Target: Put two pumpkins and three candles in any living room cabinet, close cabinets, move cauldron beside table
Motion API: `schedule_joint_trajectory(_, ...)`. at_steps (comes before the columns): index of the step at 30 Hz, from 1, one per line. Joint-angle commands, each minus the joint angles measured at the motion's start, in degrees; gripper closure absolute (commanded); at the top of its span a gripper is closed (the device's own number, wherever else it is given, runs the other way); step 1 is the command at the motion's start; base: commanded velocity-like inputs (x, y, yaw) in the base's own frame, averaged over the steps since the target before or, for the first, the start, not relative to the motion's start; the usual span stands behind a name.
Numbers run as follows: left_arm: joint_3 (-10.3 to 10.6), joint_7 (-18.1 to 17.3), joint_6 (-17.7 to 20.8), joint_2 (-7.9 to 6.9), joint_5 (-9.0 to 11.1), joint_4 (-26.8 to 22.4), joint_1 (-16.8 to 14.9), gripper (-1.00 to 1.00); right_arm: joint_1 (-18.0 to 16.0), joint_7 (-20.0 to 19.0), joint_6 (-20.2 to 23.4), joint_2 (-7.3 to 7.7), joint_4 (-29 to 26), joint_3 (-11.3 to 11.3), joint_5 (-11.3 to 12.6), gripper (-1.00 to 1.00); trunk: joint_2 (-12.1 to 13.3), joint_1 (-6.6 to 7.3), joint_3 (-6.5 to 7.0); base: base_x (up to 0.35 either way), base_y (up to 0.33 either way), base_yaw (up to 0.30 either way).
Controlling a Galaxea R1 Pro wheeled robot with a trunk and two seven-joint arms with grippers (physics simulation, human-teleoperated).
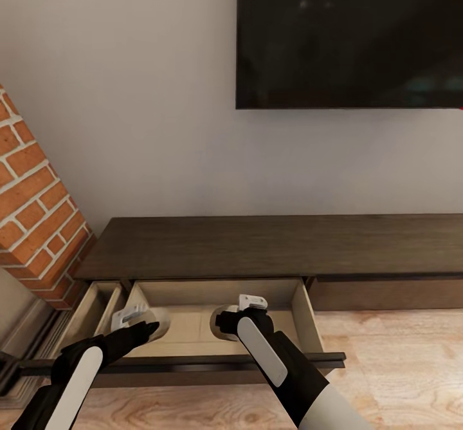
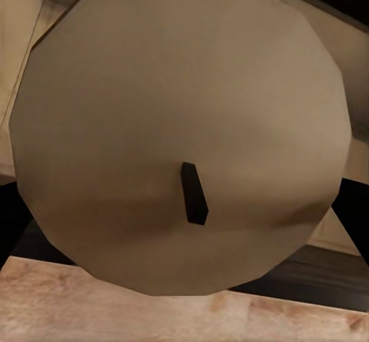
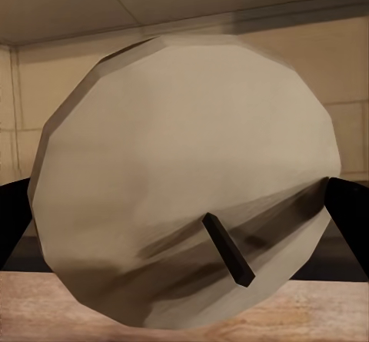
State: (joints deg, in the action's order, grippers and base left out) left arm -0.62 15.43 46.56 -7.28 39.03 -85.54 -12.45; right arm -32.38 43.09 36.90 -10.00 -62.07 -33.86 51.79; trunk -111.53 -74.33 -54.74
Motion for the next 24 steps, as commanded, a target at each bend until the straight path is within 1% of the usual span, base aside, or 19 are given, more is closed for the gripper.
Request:
schedule_joint_trajectory(1, 0.0, 0.5, 0.2, -0.01, 0.6, -0.1, 0.0, 1.00, -0.1, 0.5, 0.1, 0.00, -0.1, -0.1, 0.4, 1.00, 0.0, 0.01, -0.05, 0.000, 0.074, 0.000)
schedule_joint_trajectory(5, 0.1, 0.5, 0.1, -0.04, 0.6, -0.1, 0.0, 1.00, -0.1, 0.5, 0.1, 0.00, -0.1, -0.1, 0.4, 1.00, 0.0, 0.01, -0.05, 0.000, 0.140, 0.000)
schedule_joint_trajectory(10, 0.1, 0.4, 0.1, -0.02, 0.6, -0.1, 0.0, 1.00, -0.1, 0.5, 0.1, 0.00, -0.1, -0.1, 0.4, 1.00, 0.0, 0.01, -0.05, 0.000, 0.035, 0.000)
schedule_joint_trajectory(13, 0.1, 0.4, 0.1, -0.01, 0.6, -0.1, 0.0, 1.00, -0.1, 0.4, 0.1, 0.00, -0.1, -0.1, 0.4, 1.00, 0.0, 0.01, -0.05, 0.052, 0.153, 0.000)
schedule_joint_trajectory(17, 0.1, 0.3, 0.1, -0.01, 0.6, 0.0, 0.0, 1.00, -0.1, 0.4, 0.1, 0.00, -0.1, -0.1, 0.4, 1.00, 0.0, 0.01, -0.05, 0.122, 0.102, 0.000)
schedule_joint_trajectory(24, 0.1, 0.1, 0.2, -0.01, 0.6, 0.0, 0.0, 1.00, -0.1, 0.4, 0.0, 0.00, -0.1, -0.1, 0.4, 1.00, 0.0, 0.01, -0.05, 0.217, 0.014, 0.000)
